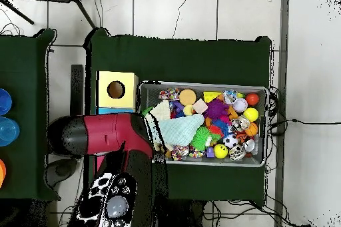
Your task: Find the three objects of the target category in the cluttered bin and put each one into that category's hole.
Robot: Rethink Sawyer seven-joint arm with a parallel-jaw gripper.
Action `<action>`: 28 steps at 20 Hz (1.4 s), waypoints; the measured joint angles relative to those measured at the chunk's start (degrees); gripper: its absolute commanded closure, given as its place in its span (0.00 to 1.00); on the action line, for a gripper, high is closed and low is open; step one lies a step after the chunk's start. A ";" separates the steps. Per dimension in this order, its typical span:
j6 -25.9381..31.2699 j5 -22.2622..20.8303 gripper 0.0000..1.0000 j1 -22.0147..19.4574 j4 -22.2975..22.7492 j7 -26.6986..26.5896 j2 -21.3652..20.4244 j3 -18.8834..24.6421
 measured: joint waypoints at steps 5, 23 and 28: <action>0.00 0.14 1.00 0.00 -0.97 0.00 0.94 0.01; 0.00 0.51 1.00 0.00 -5.31 0.00 3.52 0.01; 0.01 0.51 1.00 0.00 -5.87 0.00 3.54 0.01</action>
